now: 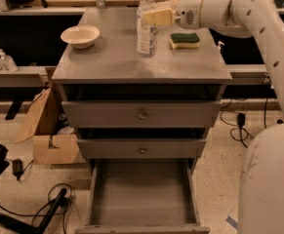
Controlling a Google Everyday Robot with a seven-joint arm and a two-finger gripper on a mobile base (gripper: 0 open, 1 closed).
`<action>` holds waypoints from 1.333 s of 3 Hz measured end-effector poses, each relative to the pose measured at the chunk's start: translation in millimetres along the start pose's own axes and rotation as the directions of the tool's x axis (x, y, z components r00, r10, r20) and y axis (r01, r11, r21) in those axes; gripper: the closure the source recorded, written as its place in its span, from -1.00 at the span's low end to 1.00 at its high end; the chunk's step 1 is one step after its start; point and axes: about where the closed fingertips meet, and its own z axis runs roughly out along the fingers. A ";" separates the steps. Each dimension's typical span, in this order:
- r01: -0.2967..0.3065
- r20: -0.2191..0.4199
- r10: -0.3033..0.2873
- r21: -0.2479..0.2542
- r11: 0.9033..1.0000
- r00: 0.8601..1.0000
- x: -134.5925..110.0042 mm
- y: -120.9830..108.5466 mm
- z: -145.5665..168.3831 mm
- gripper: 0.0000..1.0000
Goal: Pick blue plastic bottle from bottom drawer and place on counter
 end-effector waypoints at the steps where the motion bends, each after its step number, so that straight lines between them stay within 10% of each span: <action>1: -0.043 -0.044 0.042 -0.022 0.999 0.998 34.2 -3.2 27.1 1.00; 3: -0.075 -0.050 0.073 -0.047 0.996 0.996 48.6 -2.5 41.8 1.00; 4: -0.075 -0.050 0.073 -0.047 0.996 0.996 48.1 -2.5 41.8 0.69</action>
Offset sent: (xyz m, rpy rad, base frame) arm 0.0286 0.0463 -0.1072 0.0345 0.1524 0.0798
